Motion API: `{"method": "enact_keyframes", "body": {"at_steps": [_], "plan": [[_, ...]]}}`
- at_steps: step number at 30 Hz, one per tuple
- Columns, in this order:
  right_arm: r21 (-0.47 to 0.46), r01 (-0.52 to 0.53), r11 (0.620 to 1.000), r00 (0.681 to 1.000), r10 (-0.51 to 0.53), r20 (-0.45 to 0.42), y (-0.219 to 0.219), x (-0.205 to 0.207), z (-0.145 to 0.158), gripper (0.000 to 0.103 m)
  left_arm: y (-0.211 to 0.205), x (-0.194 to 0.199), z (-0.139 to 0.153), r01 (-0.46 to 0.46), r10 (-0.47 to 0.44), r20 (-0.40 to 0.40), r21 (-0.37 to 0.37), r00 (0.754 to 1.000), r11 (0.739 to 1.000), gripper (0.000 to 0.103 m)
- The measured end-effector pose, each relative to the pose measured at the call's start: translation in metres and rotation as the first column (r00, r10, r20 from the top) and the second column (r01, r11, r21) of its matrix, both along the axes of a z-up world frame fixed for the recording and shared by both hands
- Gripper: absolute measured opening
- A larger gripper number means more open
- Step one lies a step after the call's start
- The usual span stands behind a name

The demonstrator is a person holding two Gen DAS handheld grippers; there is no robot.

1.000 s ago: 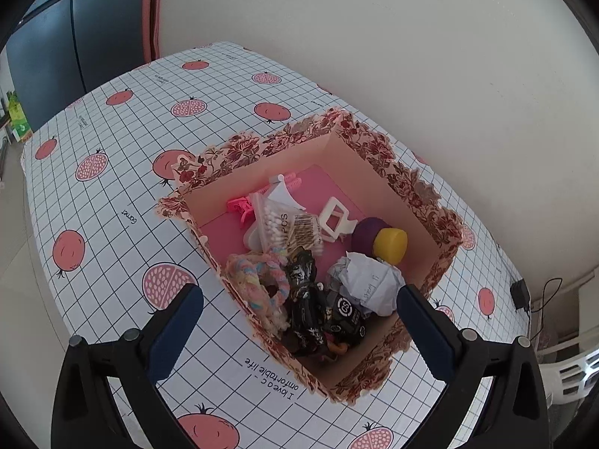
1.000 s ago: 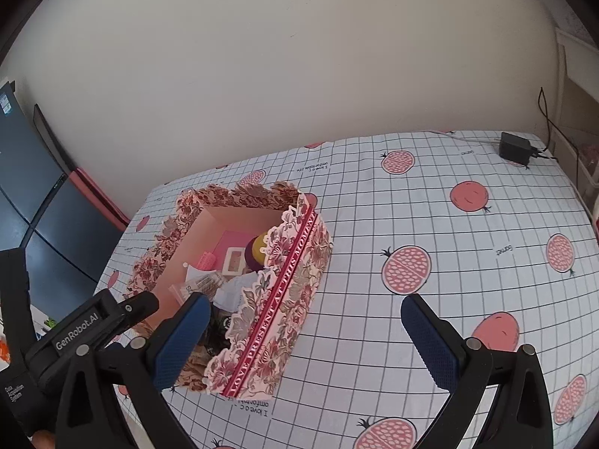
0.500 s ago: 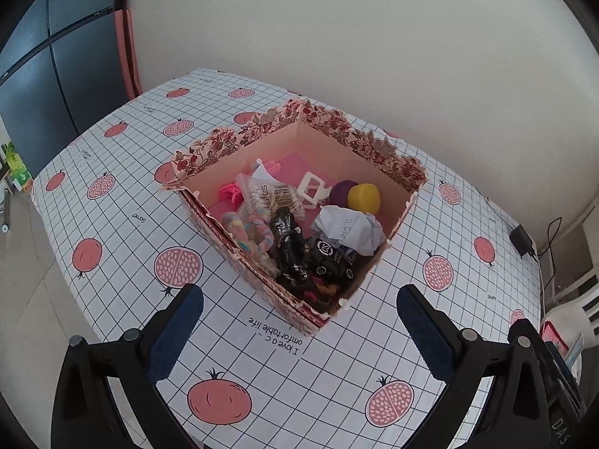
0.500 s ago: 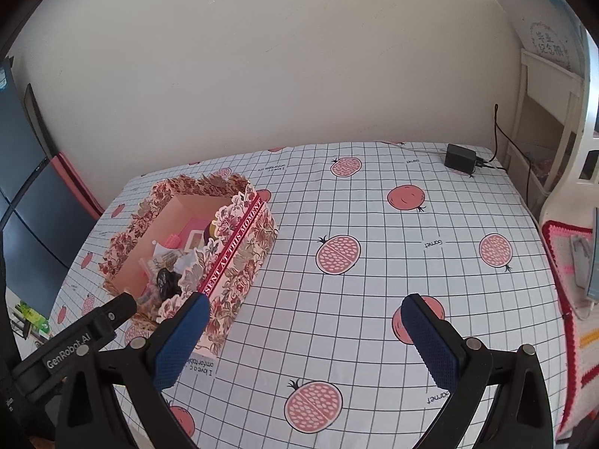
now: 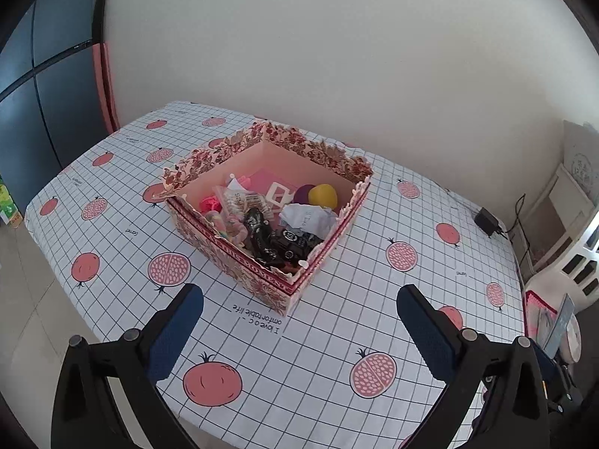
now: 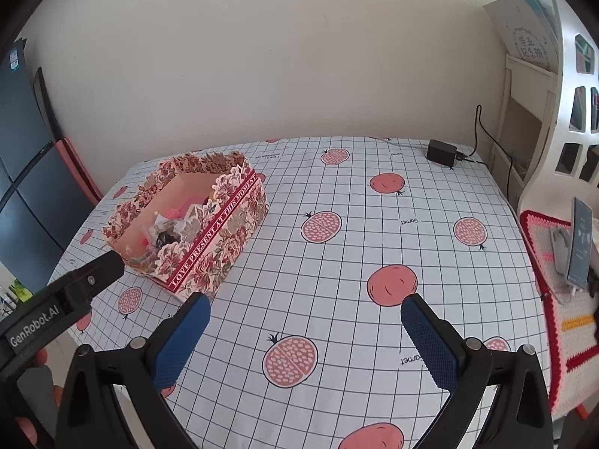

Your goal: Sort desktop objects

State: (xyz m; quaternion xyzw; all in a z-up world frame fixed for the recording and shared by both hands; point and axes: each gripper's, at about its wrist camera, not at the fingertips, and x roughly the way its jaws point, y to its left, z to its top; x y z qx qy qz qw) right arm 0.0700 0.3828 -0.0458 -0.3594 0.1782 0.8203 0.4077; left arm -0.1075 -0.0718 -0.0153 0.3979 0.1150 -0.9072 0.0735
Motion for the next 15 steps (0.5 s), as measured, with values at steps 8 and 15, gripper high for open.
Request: {"method": "enact_keyframes", "body": {"at_steps": [8,15], "plan": [[0.063,-0.002,0.998,1.0,0.002,-0.01,-0.024,0.012,0.006,0.103,0.004,0.021,-0.005,0.038,-0.037,-0.021,0.017,0.999,0.999,0.103],[0.099,-0.01,0.995,1.0,0.013,-0.028,-0.039,0.018,0.011,0.103,-0.007,0.035,-0.007,0.018,-0.017,-0.043,0.014,0.999,1.0,0.103]]}}
